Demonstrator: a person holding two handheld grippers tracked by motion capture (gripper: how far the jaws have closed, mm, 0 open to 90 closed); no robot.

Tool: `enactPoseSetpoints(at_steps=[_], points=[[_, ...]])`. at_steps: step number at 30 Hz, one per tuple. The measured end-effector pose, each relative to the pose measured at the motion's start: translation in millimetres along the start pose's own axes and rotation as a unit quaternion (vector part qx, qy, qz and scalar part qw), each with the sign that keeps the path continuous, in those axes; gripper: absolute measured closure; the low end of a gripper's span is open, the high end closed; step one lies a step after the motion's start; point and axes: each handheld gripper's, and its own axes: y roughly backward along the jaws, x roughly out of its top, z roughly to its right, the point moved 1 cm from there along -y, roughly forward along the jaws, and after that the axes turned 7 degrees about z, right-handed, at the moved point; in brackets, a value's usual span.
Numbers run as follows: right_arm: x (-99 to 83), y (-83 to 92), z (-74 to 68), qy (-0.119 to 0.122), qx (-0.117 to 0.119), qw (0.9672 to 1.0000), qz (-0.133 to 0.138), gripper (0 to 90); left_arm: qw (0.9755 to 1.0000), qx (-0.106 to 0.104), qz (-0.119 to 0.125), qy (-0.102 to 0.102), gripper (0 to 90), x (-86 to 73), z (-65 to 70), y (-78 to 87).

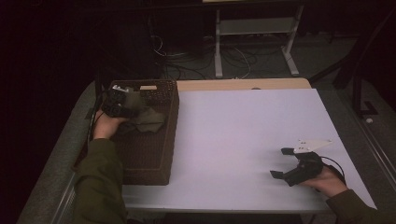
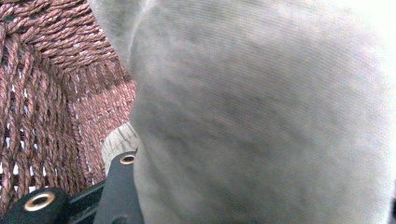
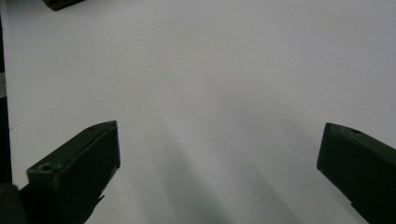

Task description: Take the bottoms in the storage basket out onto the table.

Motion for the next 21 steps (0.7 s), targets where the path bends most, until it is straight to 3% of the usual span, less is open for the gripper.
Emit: enactPoseSetpoints(at_steps=[8, 17, 21], points=[[-1.5, 0.5, -1.3, 0.000, 0.007, 1.0000, 0.002, 0.0, 0.9999, -0.013, 0.007, 0.001, 51.5, 4.7, 5.4, 9.3], [-2.4, -1.2, -0.2, -0.003, 0.006, 1.0000, -0.001, 0.0, 0.9988, -0.027, 0.040, 0.009, 51.6, 10.9, 16.2, 28.8], [-2.0, 0.1, -0.7, -0.003, 0.005, 1.0000, 0.004, 0.0, 0.9985, -0.029, 0.046, 0.000, 51.6, 13.4, 25.1, 34.6]])
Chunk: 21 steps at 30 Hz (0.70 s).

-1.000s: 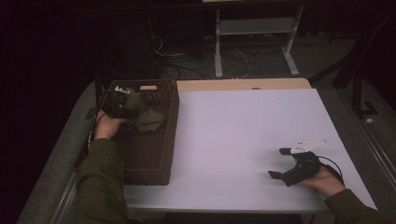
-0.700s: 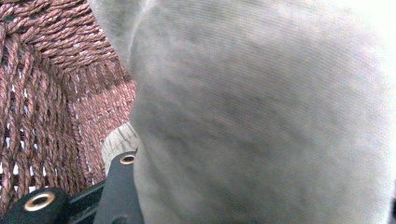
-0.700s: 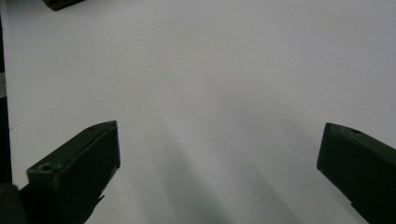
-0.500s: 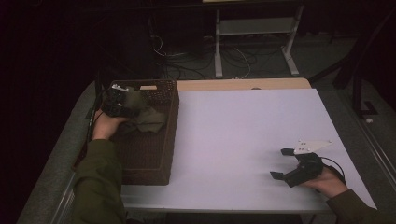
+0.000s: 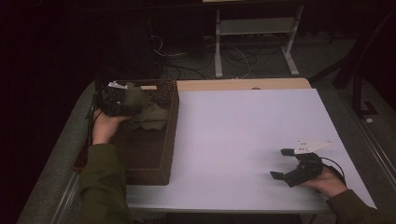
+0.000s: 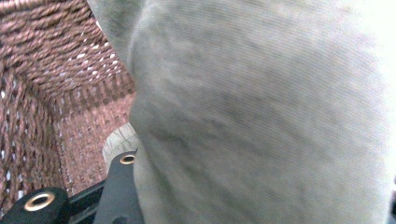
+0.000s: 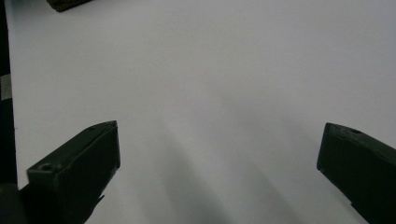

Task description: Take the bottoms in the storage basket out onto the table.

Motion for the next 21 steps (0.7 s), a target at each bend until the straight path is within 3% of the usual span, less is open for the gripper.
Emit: enactPoseSetpoints(at_steps=[5, 9, 16, 21], points=[[0.2, -2.6, 1.4, -0.001, -0.001, 1.0000, -0.003, 0.0, 0.9998, 0.004, 0.010, -0.017, 51.5, 0.2, 14.7, 6.0], [-0.2, -2.0, 2.1, -0.005, -0.001, 1.0000, -0.002, 0.0, 0.9997, -0.007, 0.023, -0.007, 51.5, 0.6, 15.1, 10.7], [0.4, -2.9, 2.2, -0.003, -0.002, 1.0000, -0.004, 0.0, 0.9996, -0.008, 0.026, -0.004, 51.5, -2.3, 15.2, 19.9], [0.5, -2.0, 2.0, -0.003, -0.003, 1.0000, -0.003, 0.0, 0.9991, -0.007, 0.041, 0.003, 51.5, -0.8, 17.9, 29.7]])
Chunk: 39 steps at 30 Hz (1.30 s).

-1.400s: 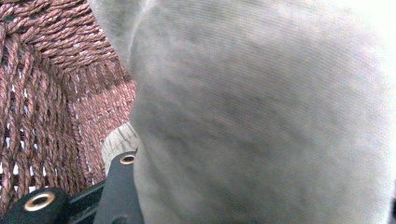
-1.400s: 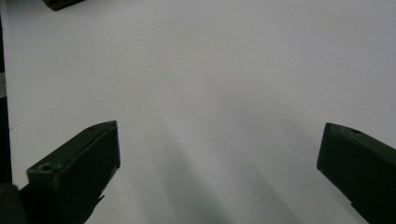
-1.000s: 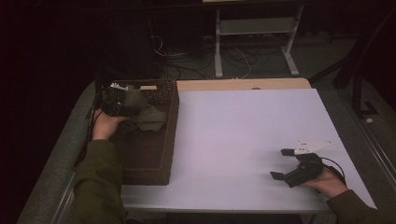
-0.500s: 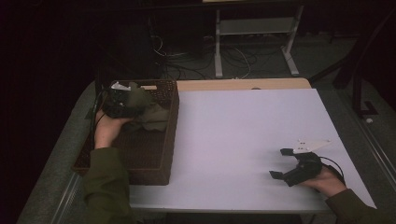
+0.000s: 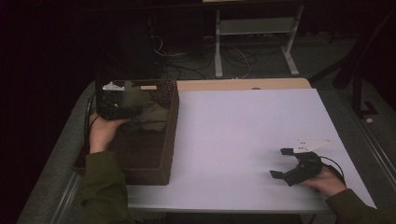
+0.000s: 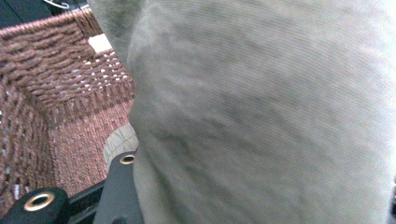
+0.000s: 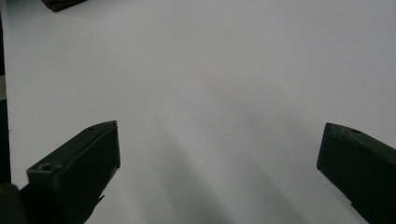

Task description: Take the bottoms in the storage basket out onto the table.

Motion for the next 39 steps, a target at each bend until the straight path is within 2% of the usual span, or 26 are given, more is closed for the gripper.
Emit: enactPoseSetpoints(at_steps=[4, 11, 21, 26, 29, 33, 39], points=[[0.6, 0.0, -0.5, 0.002, 0.000, 1.0000, 0.002, 0.0, 0.9999, 0.008, 0.013, -0.003, 51.5, 5.8, 4.0, 10.2], [0.4, -1.4, 0.4, 0.001, 0.001, 1.0000, -0.001, 0.0, 0.9993, 0.003, 0.038, 0.005, 51.5, 13.7, 9.1, 24.5], [1.3, -0.1, 0.8, 0.000, -0.001, 1.0000, 0.005, 0.0, 0.9990, -0.005, 0.041, -0.013, 51.5, 33.2, 21.3, 31.6], [1.0, 0.8, 0.5, -0.003, -0.001, 1.0000, 0.005, 0.0, 0.9979, -0.025, 0.058, -0.014, 51.5, 42.3, 28.3, 34.6], [1.5, 0.7, -0.1, -0.002, 0.000, 1.0000, 0.007, 0.0, 0.9971, -0.041, 0.060, -0.021, 51.5, 46.6, 36.9, 31.2], [1.1, 0.0, 0.1, -0.001, 0.001, 1.0000, 0.005, 0.0, 0.9966, -0.049, 0.060, -0.027, 51.5, 49.1, 43.2, 28.9], [1.0, 1.4, -0.4, -0.002, 0.000, 1.0000, 0.006, 0.0, 0.9938, -0.077, 0.074, -0.032, 51.5, 55.0, 56.3, 26.2]])
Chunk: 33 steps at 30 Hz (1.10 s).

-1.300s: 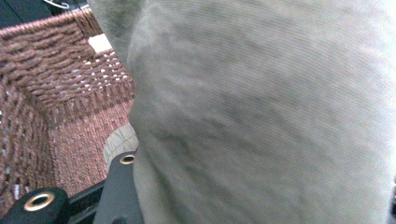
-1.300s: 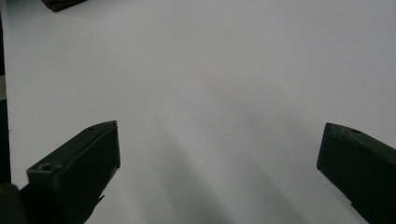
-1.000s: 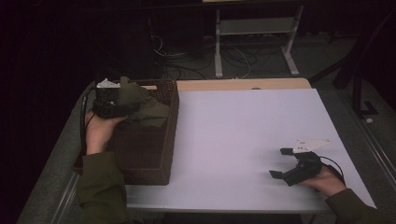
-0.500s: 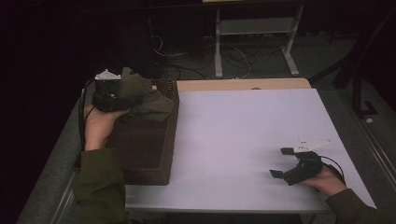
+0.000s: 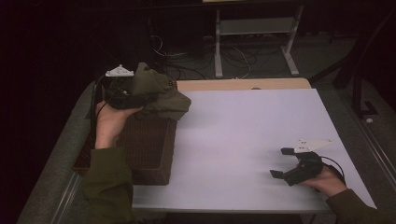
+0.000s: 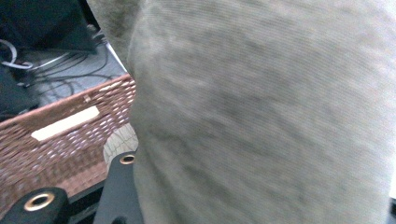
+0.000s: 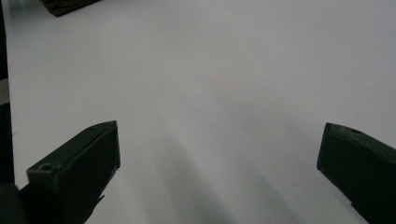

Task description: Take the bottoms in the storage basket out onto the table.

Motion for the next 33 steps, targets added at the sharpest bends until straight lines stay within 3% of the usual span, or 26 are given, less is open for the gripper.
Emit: enactPoseSetpoints(at_steps=[4, 14, 20, 33], points=[[-0.4, -0.9, 0.1, 0.001, 0.001, 1.0000, -0.002, 0.0, 0.9998, -0.019, 0.006, -0.009, 51.5, 4.1, 10.4, -7.1], [-0.2, -1.0, 0.5, 0.001, 0.002, 1.0000, -0.002, 0.0, 0.9988, -0.044, 0.011, -0.014, 51.5, 9.5, 23.4, -18.2], [-0.2, -0.8, 0.3, 0.000, 0.003, 1.0000, -0.001, 0.0, 0.9973, -0.067, 0.019, -0.023, 51.5, 16.1, 37.4, -26.0], [0.0, -0.3, 0.2, 0.000, 0.005, 1.0000, 0.000, 0.0, 0.9927, -0.108, 0.005, -0.054, 51.5, 24.3, 75.8, -56.2]])
